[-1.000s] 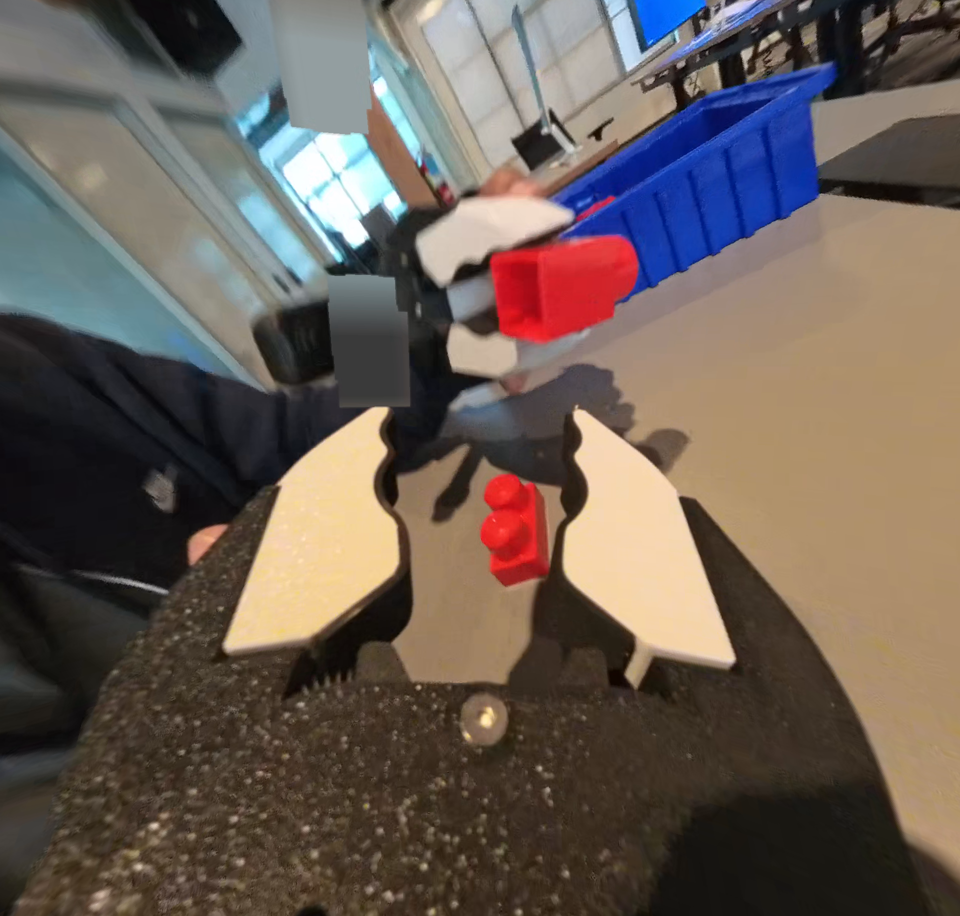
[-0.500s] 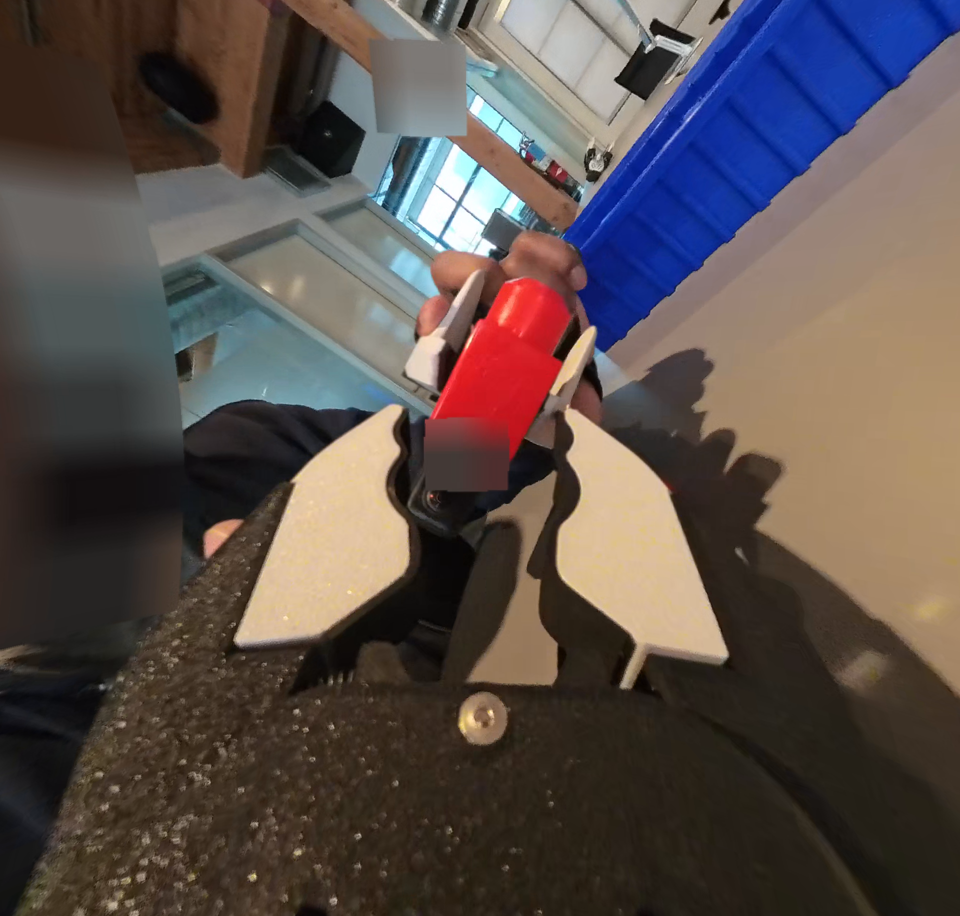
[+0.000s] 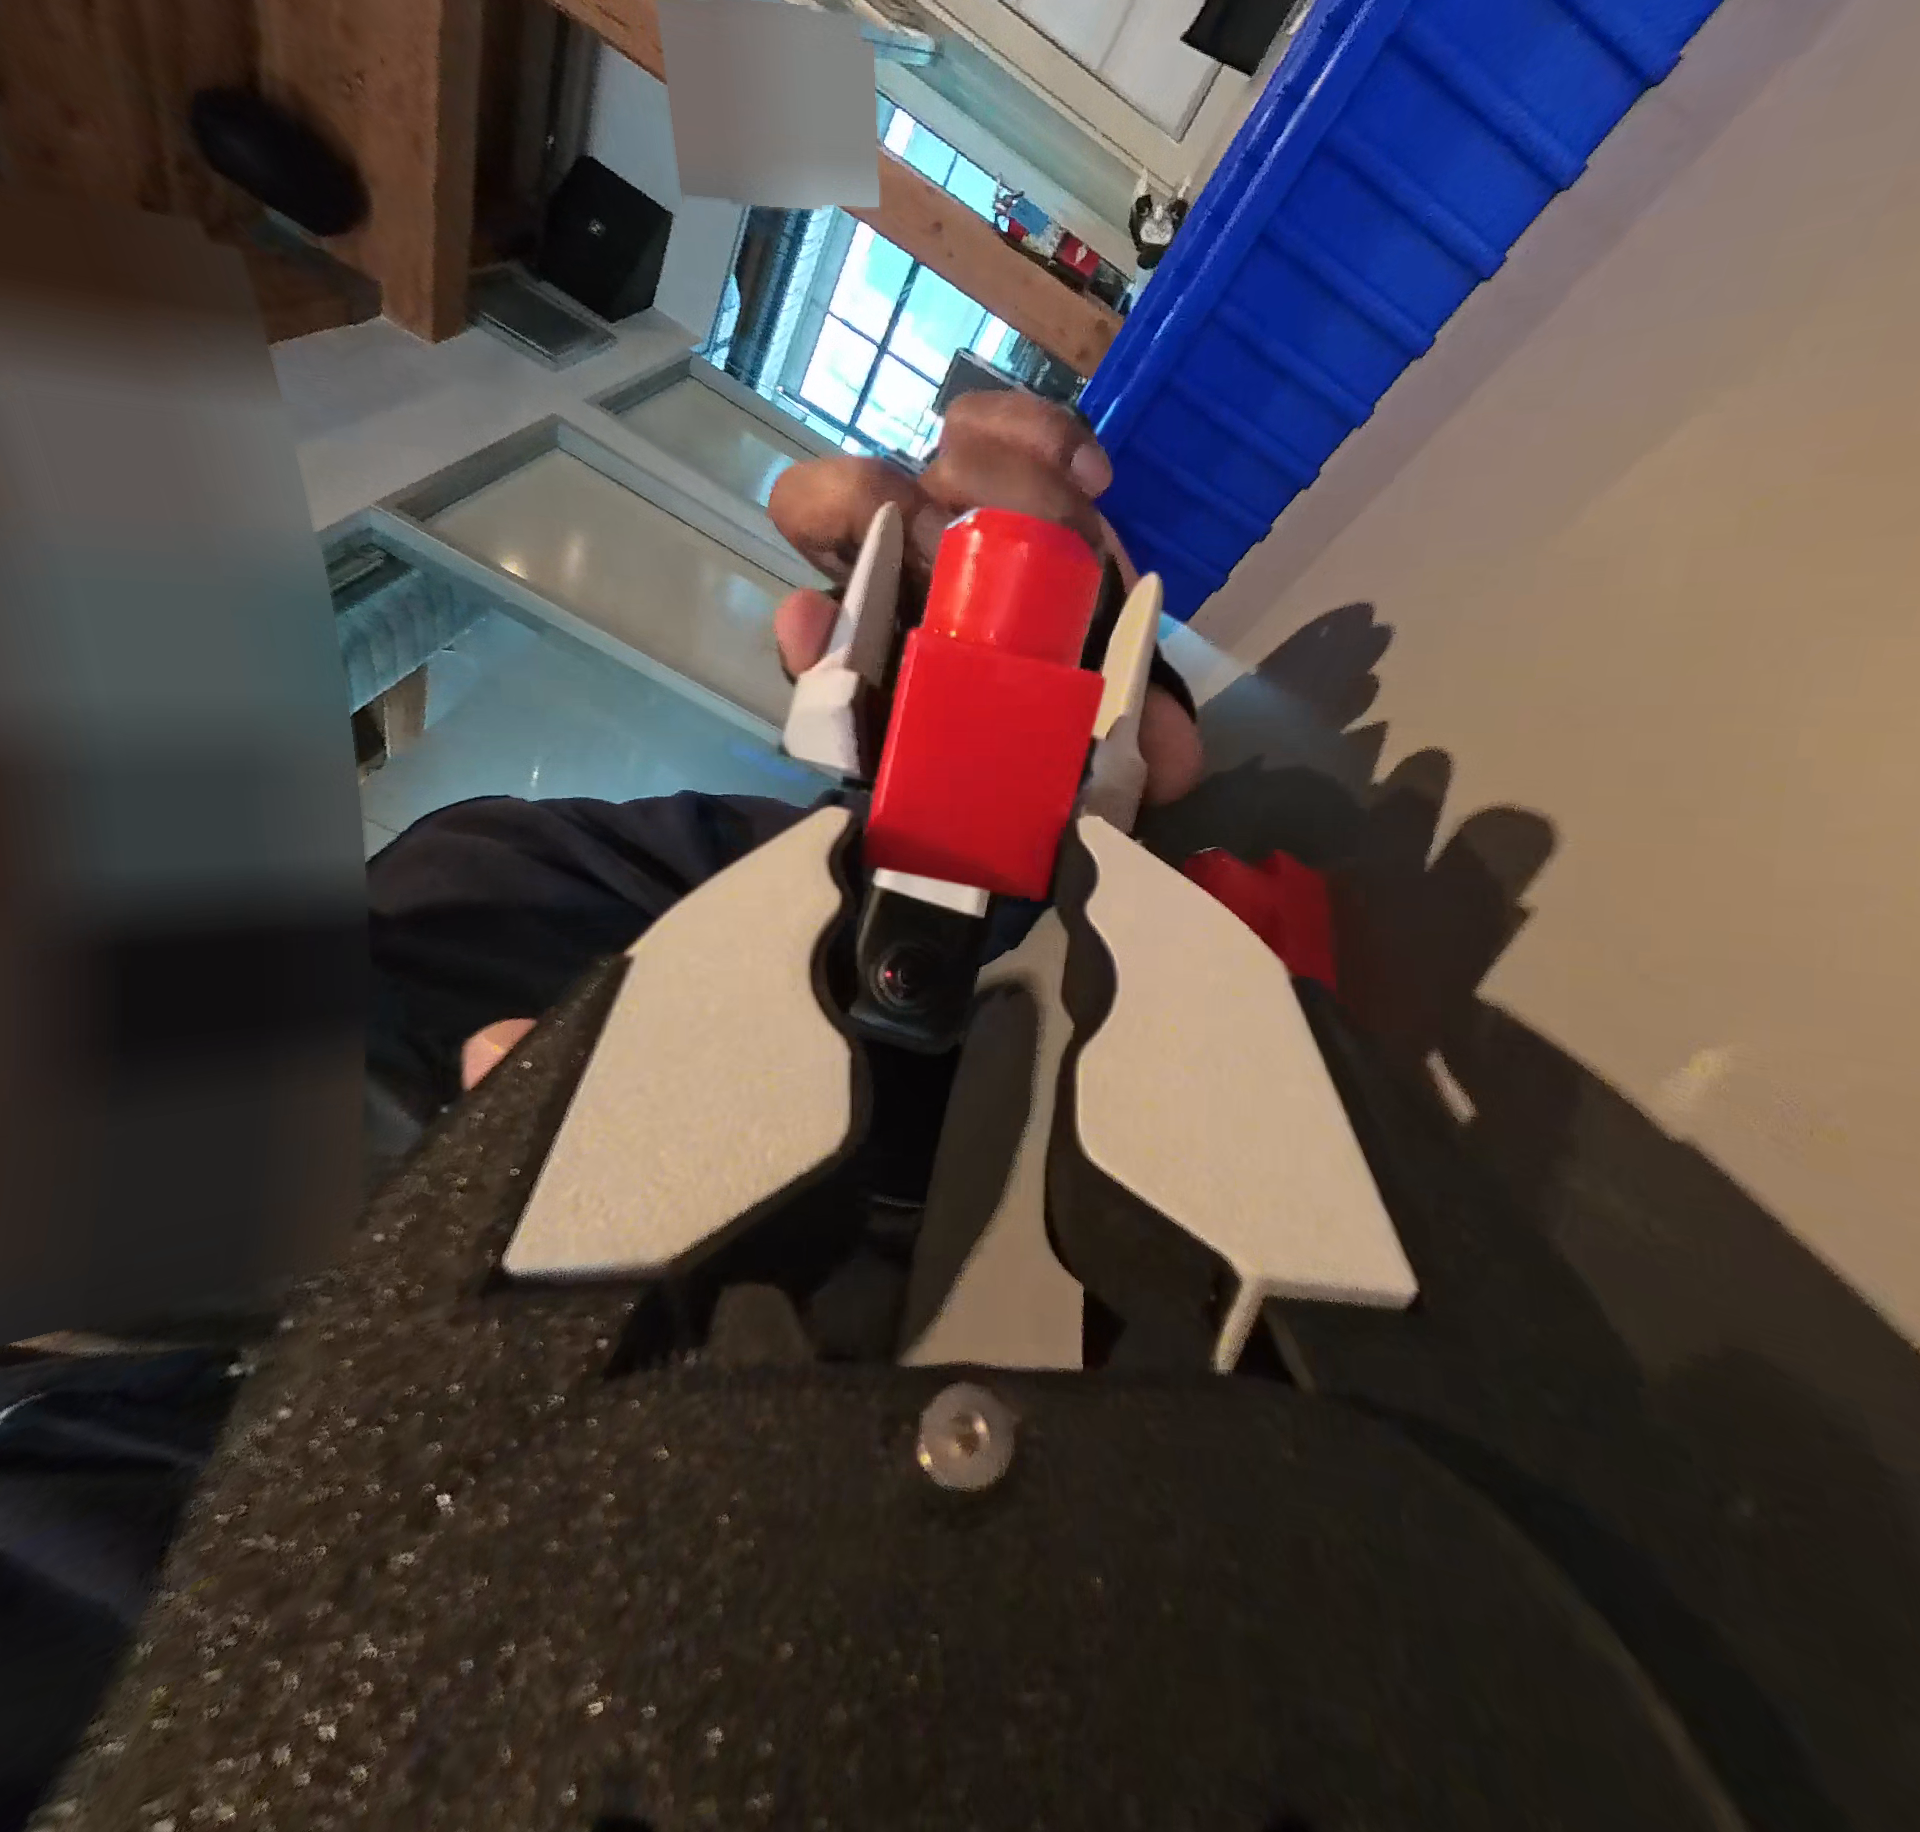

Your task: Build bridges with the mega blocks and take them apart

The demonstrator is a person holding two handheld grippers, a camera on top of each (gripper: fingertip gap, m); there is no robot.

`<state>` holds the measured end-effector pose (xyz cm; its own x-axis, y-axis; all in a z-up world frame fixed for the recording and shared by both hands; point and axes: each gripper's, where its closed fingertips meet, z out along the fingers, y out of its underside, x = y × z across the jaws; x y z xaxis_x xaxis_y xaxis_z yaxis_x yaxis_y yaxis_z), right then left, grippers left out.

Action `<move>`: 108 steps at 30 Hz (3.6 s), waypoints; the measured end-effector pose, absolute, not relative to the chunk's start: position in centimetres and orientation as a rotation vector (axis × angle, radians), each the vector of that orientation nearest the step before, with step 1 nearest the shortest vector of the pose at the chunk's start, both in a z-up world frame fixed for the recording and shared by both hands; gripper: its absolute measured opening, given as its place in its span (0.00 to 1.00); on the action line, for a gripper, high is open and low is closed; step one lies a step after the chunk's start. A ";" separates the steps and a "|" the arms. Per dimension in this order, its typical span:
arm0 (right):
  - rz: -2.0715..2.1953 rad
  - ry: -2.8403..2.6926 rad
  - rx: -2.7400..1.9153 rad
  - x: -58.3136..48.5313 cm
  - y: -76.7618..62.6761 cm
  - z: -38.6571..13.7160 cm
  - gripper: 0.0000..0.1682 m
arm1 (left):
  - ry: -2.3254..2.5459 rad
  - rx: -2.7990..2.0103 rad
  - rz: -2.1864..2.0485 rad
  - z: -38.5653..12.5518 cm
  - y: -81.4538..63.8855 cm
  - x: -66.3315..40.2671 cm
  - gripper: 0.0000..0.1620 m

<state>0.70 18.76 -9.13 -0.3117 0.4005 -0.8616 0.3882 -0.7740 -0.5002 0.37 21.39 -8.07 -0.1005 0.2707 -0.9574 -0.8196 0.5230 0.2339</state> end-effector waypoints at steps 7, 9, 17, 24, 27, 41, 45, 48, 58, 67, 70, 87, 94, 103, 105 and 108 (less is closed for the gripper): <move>2.226 -1.090 -1.818 0.6 19.0 -9.5 0.21 | 1.371 -0.605 0.934 -8.2 21.9 -0.8 0.24; 2.208 -1.085 -1.791 0.6 19.4 -9.3 0.21 | 1.344 -0.660 0.882 -7.9 22.1 -1.4 0.23; 1.963 -1.117 -1.608 1.0 21.4 -8.1 0.21 | 1.145 -1.184 0.201 -9.6 23.8 -3.6 0.25; 1.555 -1.266 -1.428 1.0 22.0 -8.1 0.21 | 0.740 -1.499 -0.835 -7.2 22.2 -0.7 0.36; 1.436 -1.357 -1.372 0.5 21.1 -8.8 0.21 | 0.769 -1.552 -0.991 -8.0 21.1 1.0 0.39; 1.276 -1.573 -1.382 0.2 20.1 -12.3 0.28 | 1.010 -1.585 -0.696 -11.9 21.5 0.4 0.23; 1.305 -1.488 -1.343 0.6 21.0 -10.8 0.24 | 1.067 -1.624 -0.487 -13.2 22.4 -0.3 0.23; 1.247 -1.477 -1.325 0.4 21.0 -10.5 0.22 | 1.120 -1.639 -0.448 -14.0 22.1 0.4 0.23; 1.196 -1.508 -1.302 -0.2 20.2 -11.0 0.17 | 1.133 -1.658 -0.500 -14.5 21.4 1.6 0.23; 1.175 -1.566 -1.515 0.3 21.5 -14.0 0.17 | 1.107 -1.764 -0.482 -15.6 22.5 -3.0 0.33; 1.128 -1.616 -1.551 0.2 21.3 -15.6 0.17 | 1.015 -1.782 -0.500 -15.3 23.3 -4.5 0.31; 1.127 -1.597 -1.443 0.4 21.0 -14.1 0.39 | 0.993 -1.748 -0.482 -13.9 23.2 -5.2 0.30; 1.324 -1.616 -1.193 0.8 15.1 -8.7 0.32 | 0.752 -1.760 -0.318 -6.0 21.5 -12.0 0.31; 1.395 -2.193 -1.079 1.4 2.7 -16.5 0.29 | 0.405 -2.190 0.293 -2.8 15.5 -37.7 0.32; 1.376 -2.232 -1.064 1.4 2.4 -16.8 0.28 | 0.395 -2.302 0.292 -4.9 15.5 -41.6 0.33; 1.439 -2.223 -1.128 1.2 2.7 -16.7 0.26 | 0.437 -2.469 0.255 -9.3 16.7 -45.0 0.35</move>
